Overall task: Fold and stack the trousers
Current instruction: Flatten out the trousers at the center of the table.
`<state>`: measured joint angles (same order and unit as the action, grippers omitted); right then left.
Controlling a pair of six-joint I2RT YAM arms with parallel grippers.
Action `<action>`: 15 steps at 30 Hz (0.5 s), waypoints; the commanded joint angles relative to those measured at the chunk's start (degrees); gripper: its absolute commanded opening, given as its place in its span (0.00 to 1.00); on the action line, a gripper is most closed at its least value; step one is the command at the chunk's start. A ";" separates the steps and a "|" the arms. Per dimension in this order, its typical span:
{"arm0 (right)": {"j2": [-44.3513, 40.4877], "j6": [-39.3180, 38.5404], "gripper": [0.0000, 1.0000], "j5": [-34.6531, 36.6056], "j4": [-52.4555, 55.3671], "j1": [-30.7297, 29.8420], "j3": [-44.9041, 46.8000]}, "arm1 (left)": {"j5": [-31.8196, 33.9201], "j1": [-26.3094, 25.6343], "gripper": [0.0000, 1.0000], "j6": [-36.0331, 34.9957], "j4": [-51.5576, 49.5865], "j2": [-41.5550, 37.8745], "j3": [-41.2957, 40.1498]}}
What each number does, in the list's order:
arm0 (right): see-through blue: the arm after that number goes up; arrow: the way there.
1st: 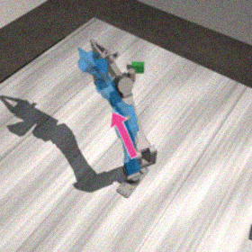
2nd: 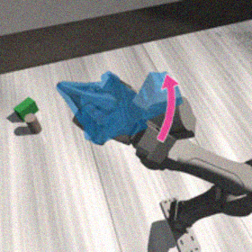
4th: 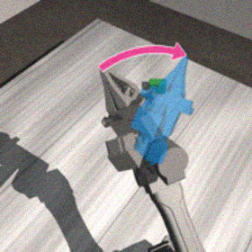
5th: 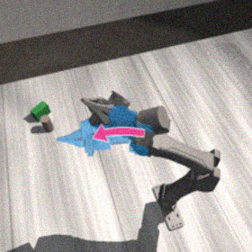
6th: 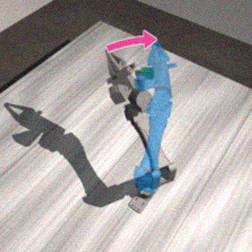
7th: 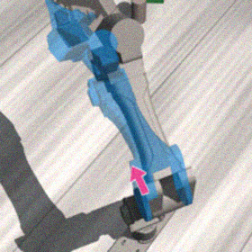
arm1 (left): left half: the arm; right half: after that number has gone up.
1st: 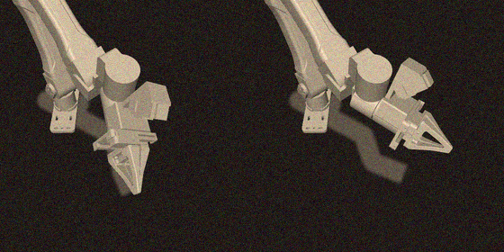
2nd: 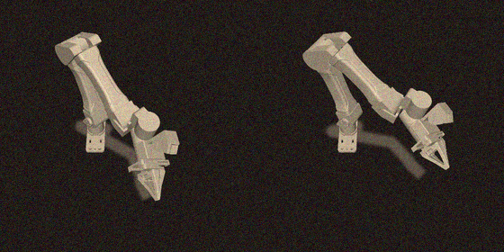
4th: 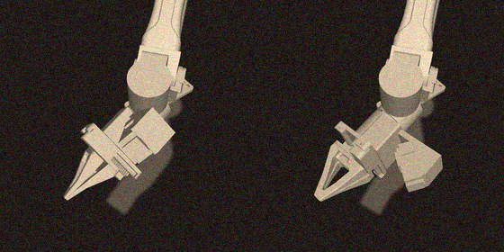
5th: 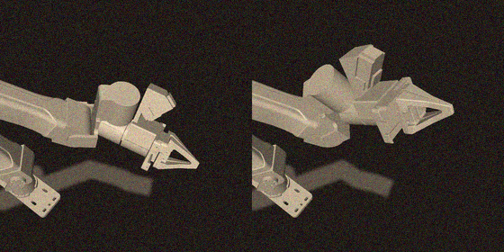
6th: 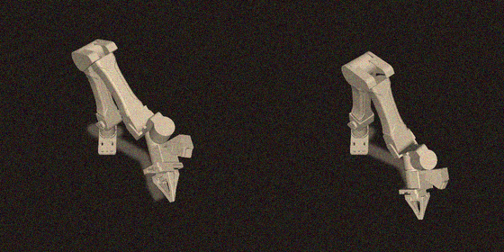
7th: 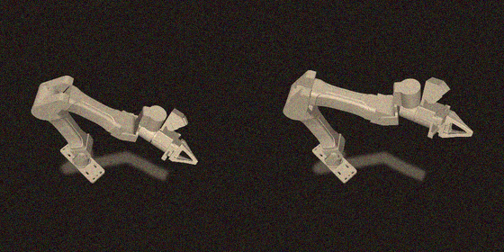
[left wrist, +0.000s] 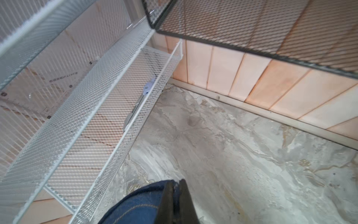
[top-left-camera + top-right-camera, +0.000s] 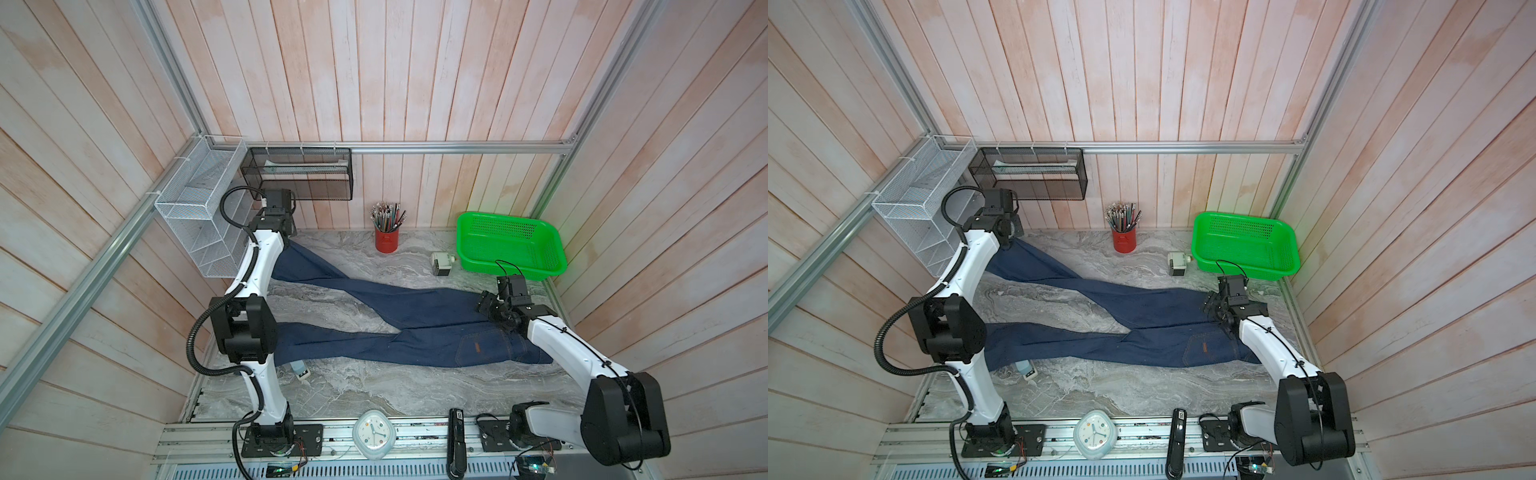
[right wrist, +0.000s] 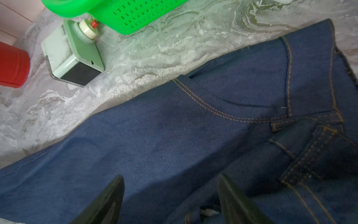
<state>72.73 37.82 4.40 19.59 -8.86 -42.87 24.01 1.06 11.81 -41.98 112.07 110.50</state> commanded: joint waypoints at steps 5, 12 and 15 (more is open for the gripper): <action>0.51 -2.05 0.78 1.74 3.28 -0.19 1.44 | -3.48 3.25 0.00 -0.17 -11.51 6.25 7.47; 1.08 1.14 0.81 4.65 8.44 -0.19 -0.72 | -7.91 2.39 0.60 1.62 -13.61 8.74 11.12; 0.25 1.70 0.82 6.77 10.32 -0.13 -0.55 | -8.89 1.35 0.67 1.89 -14.14 6.77 10.64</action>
<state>73.71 38.13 7.68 25.36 -8.86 -42.17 16.91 3.25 12.95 -54.54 121.34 119.83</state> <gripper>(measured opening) 0.814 0.666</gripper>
